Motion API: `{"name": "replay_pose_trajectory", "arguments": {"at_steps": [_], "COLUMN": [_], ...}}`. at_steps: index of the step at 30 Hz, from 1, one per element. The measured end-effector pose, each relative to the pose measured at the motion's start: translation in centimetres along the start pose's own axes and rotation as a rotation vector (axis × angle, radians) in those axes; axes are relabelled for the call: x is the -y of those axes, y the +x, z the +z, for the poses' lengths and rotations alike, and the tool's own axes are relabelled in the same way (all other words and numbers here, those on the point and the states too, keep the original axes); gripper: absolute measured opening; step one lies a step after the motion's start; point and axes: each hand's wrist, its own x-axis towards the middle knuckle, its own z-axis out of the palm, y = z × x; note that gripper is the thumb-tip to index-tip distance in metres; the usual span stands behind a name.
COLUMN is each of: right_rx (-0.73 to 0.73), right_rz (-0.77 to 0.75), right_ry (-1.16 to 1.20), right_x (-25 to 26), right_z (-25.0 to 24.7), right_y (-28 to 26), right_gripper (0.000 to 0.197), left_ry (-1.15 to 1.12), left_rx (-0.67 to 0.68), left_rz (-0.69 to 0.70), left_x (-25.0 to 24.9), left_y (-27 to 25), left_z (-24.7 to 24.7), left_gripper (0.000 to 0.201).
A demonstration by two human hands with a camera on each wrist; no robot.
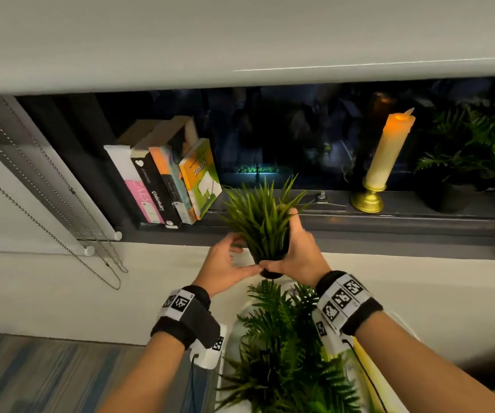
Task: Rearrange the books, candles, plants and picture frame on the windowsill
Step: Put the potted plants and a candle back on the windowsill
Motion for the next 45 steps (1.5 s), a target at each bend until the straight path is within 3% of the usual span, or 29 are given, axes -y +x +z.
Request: {"name": "replay_pose_trajectory", "arguments": {"at_steps": [4,7,10,15,18,24,29,32,35,40,45], "right_rx": [0.063,0.08,0.12,0.21,0.213,0.15,-0.021,0.049,0.183,0.278,0.417], "right_rz": [0.02,0.05,0.076,0.109,0.091,0.034,0.234,0.443,0.619,0.476,0.435], "right_ry": [-0.026,-0.028,-0.006,-0.086,-0.119,-0.08,-0.017,-0.202,-0.342,-0.581,-0.973], "right_x": [-0.5,-1.1,-1.9,-3.3,-3.7,-4.3,-8.7,-12.4,-15.7,-17.6,-17.0], "right_z": [2.8,3.9,4.6,5.9,6.0,1.7,-4.1,-5.6,-4.9,-1.8,0.6], "right_y": [1.9,3.2,3.9,4.1,4.0,1.0,-5.4,-9.7,-13.2,-15.4,-15.6], "right_gripper": [0.103,0.106,0.097,0.086,0.085,0.073,0.043,0.023,0.017,0.027,0.053], "left_ry": [0.076,0.078,0.132,0.216,0.144,0.176,0.192,0.181,0.159,0.187,0.299], "left_rx": [0.011,-0.057,-0.114,-0.062,-0.08,-0.02,0.079,0.122,0.159,0.184,0.206], "left_rz": [-0.04,-0.024,-0.034,-0.018,-0.056,-0.199,-0.193,-0.16,-0.079,0.068,0.078], "left_x": [2.0,3.0,4.1,6.3,6.6,7.1,7.8,6.7,4.8,0.9,-1.3], "left_y": [1.1,1.8,2.2,2.2,1.9,0.3,-2.6,-3.8,-4.3,-4.5,-4.9], "left_z": [-0.3,-0.4,-0.5,0.5,1.2,1.2,1.0,1.9,3.4,5.5,6.8], "left_gripper": [0.063,0.061,0.053,0.03,0.035,0.048,0.029,0.024,0.022,0.024,0.039]}}
